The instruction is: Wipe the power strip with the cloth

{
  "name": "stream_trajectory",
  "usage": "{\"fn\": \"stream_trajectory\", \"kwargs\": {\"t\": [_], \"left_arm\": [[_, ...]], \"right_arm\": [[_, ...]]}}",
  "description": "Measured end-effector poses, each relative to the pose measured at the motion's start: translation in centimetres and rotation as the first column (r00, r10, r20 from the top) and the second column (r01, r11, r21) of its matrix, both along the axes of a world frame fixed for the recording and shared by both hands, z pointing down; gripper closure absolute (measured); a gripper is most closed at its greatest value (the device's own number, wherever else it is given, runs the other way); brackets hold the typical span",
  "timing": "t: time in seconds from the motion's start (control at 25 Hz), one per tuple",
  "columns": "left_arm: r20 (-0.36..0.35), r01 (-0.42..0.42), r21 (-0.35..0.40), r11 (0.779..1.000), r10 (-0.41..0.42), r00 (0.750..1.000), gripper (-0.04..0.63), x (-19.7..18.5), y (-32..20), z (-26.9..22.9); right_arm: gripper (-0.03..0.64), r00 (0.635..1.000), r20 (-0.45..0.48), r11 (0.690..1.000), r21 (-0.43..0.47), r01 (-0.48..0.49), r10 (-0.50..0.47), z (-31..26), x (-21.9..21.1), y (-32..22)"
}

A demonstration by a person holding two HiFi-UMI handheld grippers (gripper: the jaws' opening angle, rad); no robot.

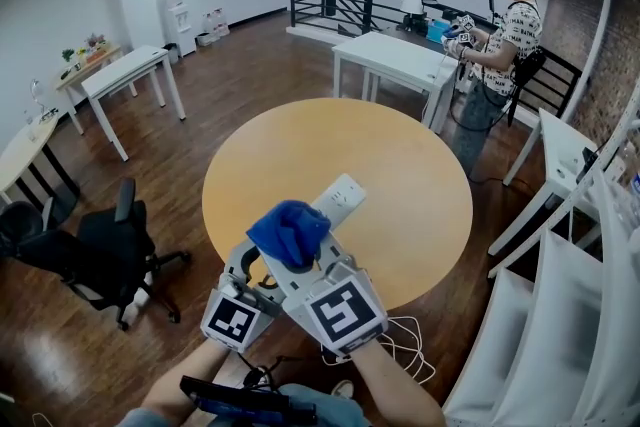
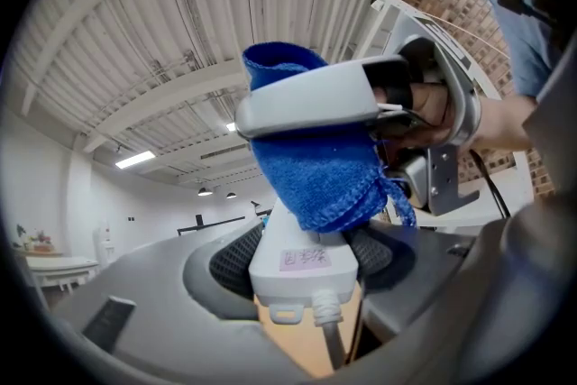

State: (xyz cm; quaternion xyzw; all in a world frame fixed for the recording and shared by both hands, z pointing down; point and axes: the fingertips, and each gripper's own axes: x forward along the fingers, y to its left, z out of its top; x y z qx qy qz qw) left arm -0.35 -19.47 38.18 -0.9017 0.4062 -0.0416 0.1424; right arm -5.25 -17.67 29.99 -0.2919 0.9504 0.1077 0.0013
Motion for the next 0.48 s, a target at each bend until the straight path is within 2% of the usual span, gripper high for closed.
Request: {"fn": "stream_trajectory", "kwargs": {"t": [0.2, 0.36, 0.48], "left_arm": [[-0.033, 0.008, -0.021, 1.0, -0.009, 0.999, 0.316, -0.5, -0.1, 0.1], [-0.078, 0.013, -0.037, 0.999, -0.016, 0.997, 0.318, -1.4, -0.5, -0.4], [-0.139, 0.017, -0.064, 0.998, -0.026, 0.99, 0.318, -2.3, -0.9, -0.8]], "right_arm": [[0.563, 1.0, 0.029, 1.0, 0.017, -0.004, 0.003, -0.3, 0.6, 0.2], [0.563, 0.994, 0.088, 0.997, 0.046, -0.069, 0.065, -1.0, 3.5, 0.5], [0.563, 0.991, 0.078, 0.993, 0.033, -0.109, 0.106, 0.3, 5.5, 0.3]]}}
